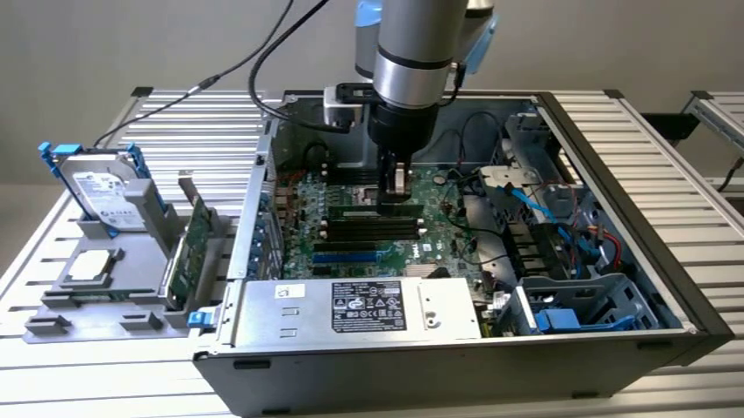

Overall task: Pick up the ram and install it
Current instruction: 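Insert the ram into the slot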

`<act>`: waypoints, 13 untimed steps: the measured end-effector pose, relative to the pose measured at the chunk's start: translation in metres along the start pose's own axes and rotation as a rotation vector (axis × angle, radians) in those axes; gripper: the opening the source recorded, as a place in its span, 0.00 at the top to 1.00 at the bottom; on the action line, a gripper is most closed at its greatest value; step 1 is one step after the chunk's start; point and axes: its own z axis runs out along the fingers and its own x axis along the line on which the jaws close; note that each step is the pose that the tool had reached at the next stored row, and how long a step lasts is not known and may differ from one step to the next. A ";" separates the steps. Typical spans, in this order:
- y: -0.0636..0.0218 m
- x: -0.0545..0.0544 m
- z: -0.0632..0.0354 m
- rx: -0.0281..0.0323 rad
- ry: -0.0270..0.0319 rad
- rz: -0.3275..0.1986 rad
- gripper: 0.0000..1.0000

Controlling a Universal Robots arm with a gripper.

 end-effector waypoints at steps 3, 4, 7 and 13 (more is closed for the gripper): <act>-0.0004 0.001 0.0055 -0.0001 0.0001 0.000 0.87; -0.0006 0.001 0.0073 0.0000 0.0000 0.000 0.87; -0.0010 0.002 0.0127 -0.0001 0.0002 0.000 0.87; -0.0014 0.002 0.0190 -0.0009 0.0003 0.000 0.87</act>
